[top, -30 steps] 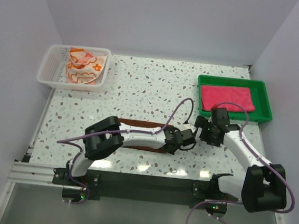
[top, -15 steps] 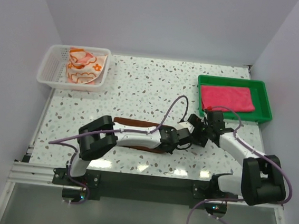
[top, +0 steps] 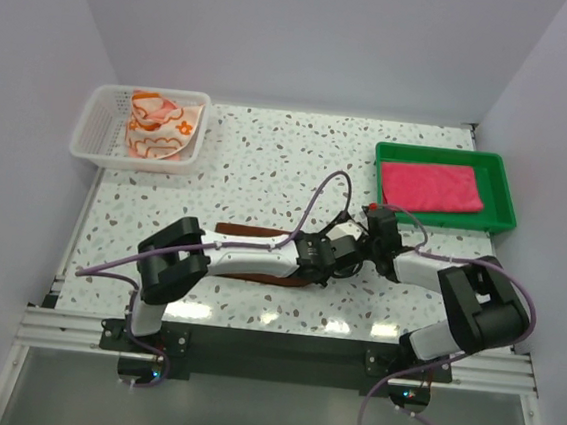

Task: Fold and stack the towels
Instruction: Neatly place the folded towel into the bin

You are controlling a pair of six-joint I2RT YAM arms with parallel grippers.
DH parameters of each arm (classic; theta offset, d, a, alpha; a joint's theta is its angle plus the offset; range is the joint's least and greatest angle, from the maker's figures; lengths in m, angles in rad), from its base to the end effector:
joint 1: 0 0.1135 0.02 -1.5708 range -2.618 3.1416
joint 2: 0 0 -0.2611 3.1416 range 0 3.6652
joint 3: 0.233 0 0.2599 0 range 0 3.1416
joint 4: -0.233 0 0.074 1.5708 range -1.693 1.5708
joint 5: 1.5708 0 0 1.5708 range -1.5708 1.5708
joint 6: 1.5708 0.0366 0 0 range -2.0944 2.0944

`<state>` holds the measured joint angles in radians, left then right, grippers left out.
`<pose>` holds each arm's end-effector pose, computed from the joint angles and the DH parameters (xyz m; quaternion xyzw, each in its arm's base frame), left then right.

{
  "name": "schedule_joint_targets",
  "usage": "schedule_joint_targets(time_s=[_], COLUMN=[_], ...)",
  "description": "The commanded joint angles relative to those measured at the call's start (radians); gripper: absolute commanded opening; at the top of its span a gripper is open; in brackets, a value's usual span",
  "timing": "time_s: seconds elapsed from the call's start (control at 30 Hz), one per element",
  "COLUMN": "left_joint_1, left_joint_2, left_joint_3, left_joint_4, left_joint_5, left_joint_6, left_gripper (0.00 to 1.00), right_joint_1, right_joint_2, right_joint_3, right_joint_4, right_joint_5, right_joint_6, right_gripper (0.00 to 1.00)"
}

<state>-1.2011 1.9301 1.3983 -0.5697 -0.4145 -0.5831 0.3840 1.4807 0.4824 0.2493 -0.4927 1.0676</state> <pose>0.1615 -0.3759 0.1855 0.2439 0.9213 -0.0515 0.2986 0.2362 0.1141 0.1212 0.2062 0.8703 0.4243 0.1414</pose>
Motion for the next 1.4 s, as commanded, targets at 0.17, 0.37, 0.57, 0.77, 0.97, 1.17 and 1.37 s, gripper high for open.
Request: schedule_joint_targets(time_s=[0.17, 0.37, 0.57, 0.77, 0.97, 1.17, 1.37], left_joint_1=[-0.002, -0.002, 0.017, 0.080, 0.246, 0.521, 0.686], left_joint_2=[-0.016, -0.010, -0.036, -0.163, -0.380, -0.597, -0.810], left_joint_3=[0.016, 0.037, 0.039, -0.021, -0.140, -0.274, -0.433], left_joint_4=[0.045, 0.045, 0.056, 0.094, 0.096, 0.036, 0.057], left_joint_5=[0.017, 0.017, 0.025, 0.045, 0.094, 0.065, -0.023], left_joint_6=[-0.009, -0.009, -0.007, -0.006, 0.041, 0.170, 0.246], left_gripper=[0.00, 0.06, 0.42, 0.98, 1.00, 1.00, 1.00], right_joint_1=[0.035, 0.035, 0.035, -0.002, -0.074, -0.152, -0.200], right_joint_2=[0.110, 0.121, 0.113, 0.122, 0.184, 0.280, 0.406], right_joint_3=[-0.036, 0.016, 0.097, 0.263, 0.522, 0.882, 1.246], right_joint_4=[0.044, 0.002, -0.114, -0.323, -0.576, -0.905, -1.152], right_joint_5=[-0.007, -0.004, 0.029, 0.100, 0.161, 0.304, 0.559], right_joint_6=[0.029, -0.032, -0.127, -0.294, -0.495, -0.701, -0.879], right_gripper=[0.79, 0.25, 0.00, 0.00, 0.00, 0.00, 0.00])
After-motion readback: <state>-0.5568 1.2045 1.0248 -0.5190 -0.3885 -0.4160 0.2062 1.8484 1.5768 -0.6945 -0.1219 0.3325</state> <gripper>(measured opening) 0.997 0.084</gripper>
